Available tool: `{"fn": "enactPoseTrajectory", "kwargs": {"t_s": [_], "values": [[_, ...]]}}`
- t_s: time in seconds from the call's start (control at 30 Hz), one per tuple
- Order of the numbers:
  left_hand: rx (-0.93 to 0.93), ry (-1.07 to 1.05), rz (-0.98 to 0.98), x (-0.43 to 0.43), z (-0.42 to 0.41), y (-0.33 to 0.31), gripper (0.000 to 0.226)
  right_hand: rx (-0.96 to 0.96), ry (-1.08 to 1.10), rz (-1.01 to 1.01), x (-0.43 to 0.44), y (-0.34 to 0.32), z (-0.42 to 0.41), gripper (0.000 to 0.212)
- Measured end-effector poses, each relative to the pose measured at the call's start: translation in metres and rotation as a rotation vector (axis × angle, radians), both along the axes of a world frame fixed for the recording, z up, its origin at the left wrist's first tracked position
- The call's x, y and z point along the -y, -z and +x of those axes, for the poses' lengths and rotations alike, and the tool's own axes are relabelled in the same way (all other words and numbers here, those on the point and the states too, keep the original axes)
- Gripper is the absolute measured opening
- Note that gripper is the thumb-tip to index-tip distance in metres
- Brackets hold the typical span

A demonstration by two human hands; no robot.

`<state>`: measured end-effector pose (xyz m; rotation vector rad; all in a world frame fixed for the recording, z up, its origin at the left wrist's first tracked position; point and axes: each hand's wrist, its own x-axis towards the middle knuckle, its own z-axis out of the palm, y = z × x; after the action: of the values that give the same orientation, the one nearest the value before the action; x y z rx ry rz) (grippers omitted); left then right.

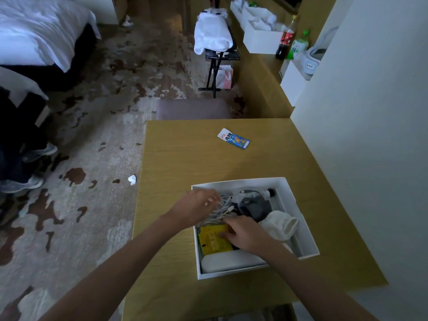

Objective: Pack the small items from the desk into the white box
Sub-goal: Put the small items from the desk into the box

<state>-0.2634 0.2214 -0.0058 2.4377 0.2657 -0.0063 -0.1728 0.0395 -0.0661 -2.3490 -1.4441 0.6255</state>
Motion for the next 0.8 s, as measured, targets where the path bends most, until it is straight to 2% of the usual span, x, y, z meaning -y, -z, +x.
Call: {"fn": "enactPoseTrajectory", "kwargs": {"t_s": [0.07, 0.17, 0.37, 0.57, 0.7, 0.8], "values": [[-0.006, -0.031, -0.059, -0.001, 0.000, 0.000, 0.021, 0.115, -0.063, -0.027, -0.002, 0.000, 0.003, 0.030], [0.000, -0.081, -0.151, -0.003, 0.006, -0.003, 0.019, 0.132, -0.040, -0.008, 0.000, -0.015, 0.013, 0.033], [0.055, -0.212, -0.252, -0.013, 0.032, -0.006, 0.018, -0.168, 0.185, 0.143, 0.002, -0.058, 0.066, 0.010], [0.083, -0.350, -0.274, -0.028, 0.073, -0.002, 0.021, -0.376, 0.308, 0.259, -0.024, -0.064, 0.143, 0.007], [-0.030, -0.336, -0.242, -0.042, 0.112, 0.007, 0.020, -0.336, 0.360, 0.285, -0.058, -0.034, 0.204, 0.018], [-0.190, -0.298, -0.197, -0.056, 0.139, 0.026, 0.020, -0.307, 0.473, 0.233, -0.087, 0.001, 0.253, 0.010]]}}
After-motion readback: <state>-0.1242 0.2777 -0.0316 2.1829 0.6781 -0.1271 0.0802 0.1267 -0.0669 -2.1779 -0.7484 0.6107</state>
